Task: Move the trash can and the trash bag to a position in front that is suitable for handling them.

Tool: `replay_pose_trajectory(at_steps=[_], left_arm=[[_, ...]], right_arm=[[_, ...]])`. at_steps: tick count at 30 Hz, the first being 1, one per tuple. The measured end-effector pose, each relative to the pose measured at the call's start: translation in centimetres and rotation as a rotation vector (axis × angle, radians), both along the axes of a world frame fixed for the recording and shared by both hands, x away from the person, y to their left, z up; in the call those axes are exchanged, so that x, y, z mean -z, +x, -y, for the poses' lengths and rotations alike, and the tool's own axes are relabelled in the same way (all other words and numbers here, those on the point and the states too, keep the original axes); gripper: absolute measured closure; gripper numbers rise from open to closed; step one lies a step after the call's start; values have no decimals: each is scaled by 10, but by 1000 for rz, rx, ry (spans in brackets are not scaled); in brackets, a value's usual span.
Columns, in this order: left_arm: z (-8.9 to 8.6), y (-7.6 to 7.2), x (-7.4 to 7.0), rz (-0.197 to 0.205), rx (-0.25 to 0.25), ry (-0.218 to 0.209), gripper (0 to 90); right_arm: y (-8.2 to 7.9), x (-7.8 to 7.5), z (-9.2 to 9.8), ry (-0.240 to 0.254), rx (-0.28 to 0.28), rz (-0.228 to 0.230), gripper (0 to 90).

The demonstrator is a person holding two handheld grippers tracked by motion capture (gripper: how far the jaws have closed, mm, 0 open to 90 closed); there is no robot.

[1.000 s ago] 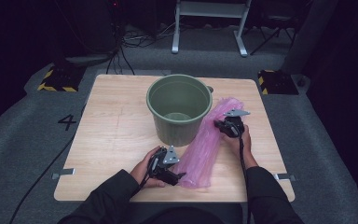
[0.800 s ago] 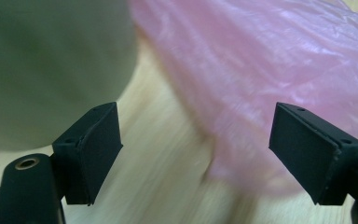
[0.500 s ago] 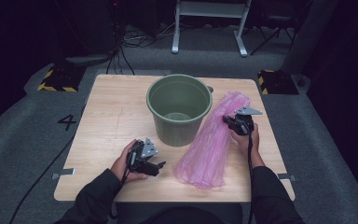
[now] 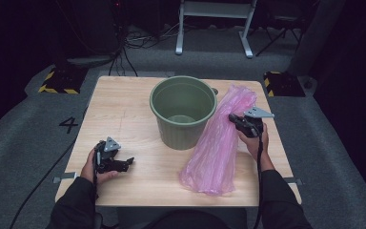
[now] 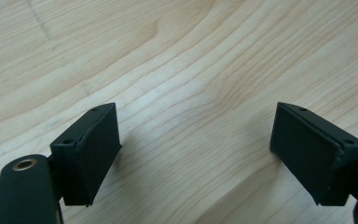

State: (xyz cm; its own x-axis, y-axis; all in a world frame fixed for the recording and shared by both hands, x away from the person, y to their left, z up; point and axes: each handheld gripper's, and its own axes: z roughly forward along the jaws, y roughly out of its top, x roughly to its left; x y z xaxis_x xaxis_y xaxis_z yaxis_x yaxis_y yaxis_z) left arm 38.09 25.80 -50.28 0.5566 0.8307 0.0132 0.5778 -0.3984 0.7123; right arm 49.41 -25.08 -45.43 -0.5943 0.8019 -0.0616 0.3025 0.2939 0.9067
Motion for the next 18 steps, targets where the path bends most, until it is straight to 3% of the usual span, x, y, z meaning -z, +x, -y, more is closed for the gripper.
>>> replay_pose_trajectory(at_steps=[4, 18], left_arm=[[-3, 2, 1, -9, -5, -16, 144], [-3, 5, 1, -16, 6, -12, 121]], right_arm=[[-2, -5, 0, -2, -25, 16, 876], [-14, -20, -2, 5, -67, 78, 875]])
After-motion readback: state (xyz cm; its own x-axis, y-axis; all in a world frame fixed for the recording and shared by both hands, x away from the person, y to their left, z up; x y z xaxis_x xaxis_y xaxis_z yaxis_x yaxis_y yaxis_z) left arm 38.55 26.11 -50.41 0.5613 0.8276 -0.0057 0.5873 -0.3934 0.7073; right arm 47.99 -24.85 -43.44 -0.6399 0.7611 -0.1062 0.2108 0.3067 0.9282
